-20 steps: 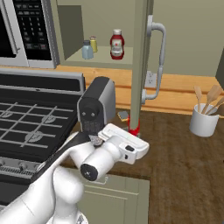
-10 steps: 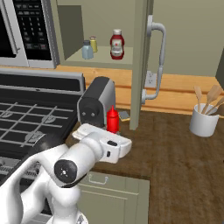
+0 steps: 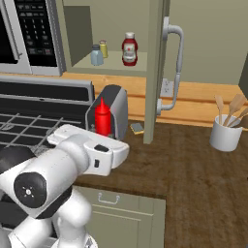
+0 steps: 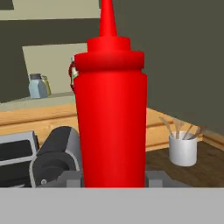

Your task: Put the shaker and condiment bottle from the counter next to their counterparts in the cabinet.

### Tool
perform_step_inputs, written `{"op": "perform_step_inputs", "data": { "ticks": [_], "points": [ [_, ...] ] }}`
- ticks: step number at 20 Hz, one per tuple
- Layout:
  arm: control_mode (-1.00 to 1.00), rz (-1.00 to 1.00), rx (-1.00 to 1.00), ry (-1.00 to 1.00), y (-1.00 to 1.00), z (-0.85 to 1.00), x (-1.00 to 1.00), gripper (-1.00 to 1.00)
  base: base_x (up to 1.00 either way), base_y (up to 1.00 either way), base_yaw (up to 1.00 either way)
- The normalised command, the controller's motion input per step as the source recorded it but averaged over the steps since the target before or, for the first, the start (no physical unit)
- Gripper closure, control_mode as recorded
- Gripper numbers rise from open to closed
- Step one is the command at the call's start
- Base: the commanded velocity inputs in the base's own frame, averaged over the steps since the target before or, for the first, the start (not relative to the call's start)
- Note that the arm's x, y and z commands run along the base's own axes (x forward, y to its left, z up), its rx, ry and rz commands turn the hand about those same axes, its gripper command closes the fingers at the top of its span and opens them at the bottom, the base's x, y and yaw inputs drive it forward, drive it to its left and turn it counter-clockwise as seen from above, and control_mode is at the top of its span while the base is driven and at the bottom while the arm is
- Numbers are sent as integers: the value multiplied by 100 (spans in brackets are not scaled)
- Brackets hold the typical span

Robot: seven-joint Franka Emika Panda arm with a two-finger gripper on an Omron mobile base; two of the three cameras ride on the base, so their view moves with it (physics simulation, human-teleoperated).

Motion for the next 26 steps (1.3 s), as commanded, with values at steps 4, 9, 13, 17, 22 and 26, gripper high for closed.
{"op": "perform_step_inputs", "data": {
  "ticks": [4,9,13,17,22,26],
  "points": [
    [-100,-1,0,-3,84,40,-19,100,0,0,0],
    [-100,-4,-1,0,100,14,-1,100,0,0,0],
    [-100,-8,0,-3,87,34,0,100,0,0,0],
    [-100,-1,0,-3,29,44,2,100,0,0,0],
    [-100,3,-8,5,20,-2,8,100,0,0,0],
    [-100,12,0,2,-5,0,38,100,0,0,0]
  ]
}}
